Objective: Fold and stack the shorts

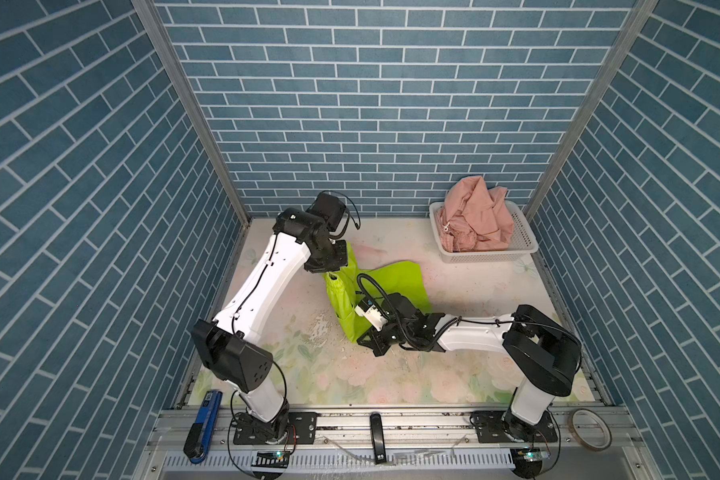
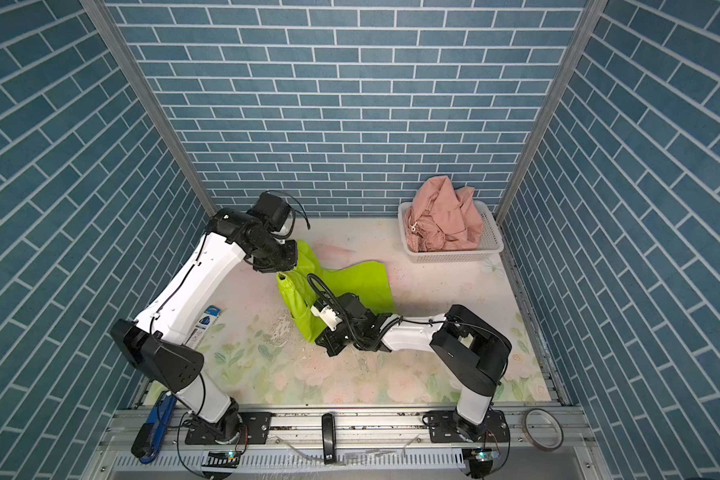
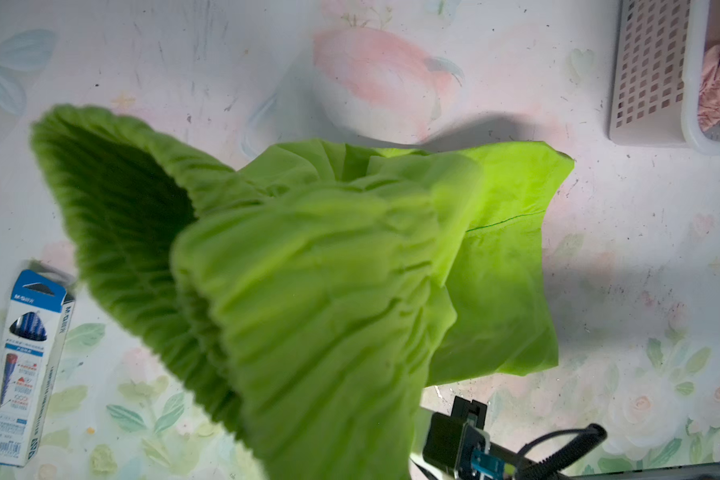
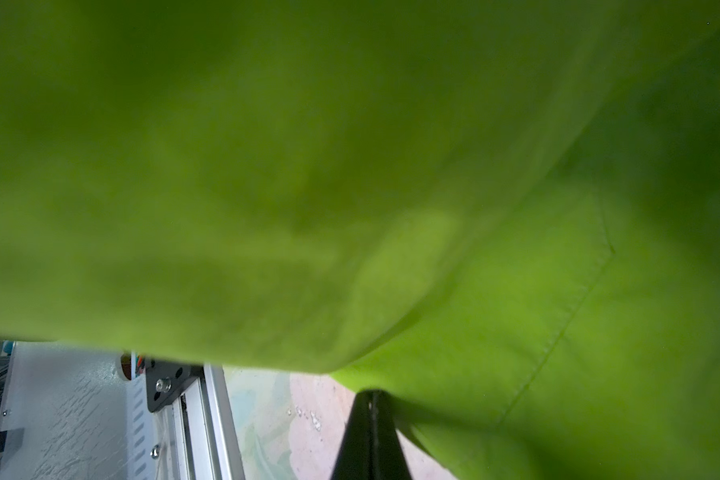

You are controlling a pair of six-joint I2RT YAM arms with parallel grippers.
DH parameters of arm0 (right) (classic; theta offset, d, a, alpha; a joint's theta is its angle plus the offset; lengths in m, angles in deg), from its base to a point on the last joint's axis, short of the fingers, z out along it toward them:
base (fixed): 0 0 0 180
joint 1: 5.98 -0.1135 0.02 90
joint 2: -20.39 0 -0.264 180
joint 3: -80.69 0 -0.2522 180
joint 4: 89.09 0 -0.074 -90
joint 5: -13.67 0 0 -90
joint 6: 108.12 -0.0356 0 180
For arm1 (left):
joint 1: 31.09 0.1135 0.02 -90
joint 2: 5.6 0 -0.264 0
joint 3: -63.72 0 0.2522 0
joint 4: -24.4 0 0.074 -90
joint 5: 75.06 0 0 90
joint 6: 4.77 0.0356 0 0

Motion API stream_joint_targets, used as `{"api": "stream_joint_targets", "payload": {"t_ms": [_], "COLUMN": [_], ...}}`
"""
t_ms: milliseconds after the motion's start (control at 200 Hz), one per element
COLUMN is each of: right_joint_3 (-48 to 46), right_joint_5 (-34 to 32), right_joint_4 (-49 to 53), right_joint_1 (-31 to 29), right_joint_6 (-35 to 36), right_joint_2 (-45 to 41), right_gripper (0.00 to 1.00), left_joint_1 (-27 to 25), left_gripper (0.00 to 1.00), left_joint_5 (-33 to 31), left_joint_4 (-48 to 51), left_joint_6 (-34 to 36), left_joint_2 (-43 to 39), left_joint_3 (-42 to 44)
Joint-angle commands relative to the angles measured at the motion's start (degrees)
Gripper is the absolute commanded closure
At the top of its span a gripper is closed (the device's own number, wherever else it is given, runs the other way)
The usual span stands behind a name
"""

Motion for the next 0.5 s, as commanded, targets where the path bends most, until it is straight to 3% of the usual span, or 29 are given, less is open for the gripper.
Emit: {"api": "stream_joint_targets", "payload": {"t_ms": [0,275,495], "right_joint_3": [2.9,7.7,16.4], "right_joint_5": [1.6,0.5,7.5], "right_joint_4": [1.4,5.2,9.0], "right_joint_1": [-0.1,0.0,-1.6], "right_joint_6": [-0.5,0.6,0.8], "right_joint_2": [2.7,5.4,14.7], "right_gripper": [1.00,1.00,1.00], "left_joint_1": [2.1,4.9,6.8], "left_gripper": [1.00,1.00,1.00], "left_joint_5": [0.5,0.5,0.8], "left_joint_4": [-1.3,-0.9,-1.3], "left_joint_6": [1.4,3.2,4.2], "left_joint_2": [-1.9,-3.8,-4.9], "left_joint_3": [2.5,4.0,4.5]}}
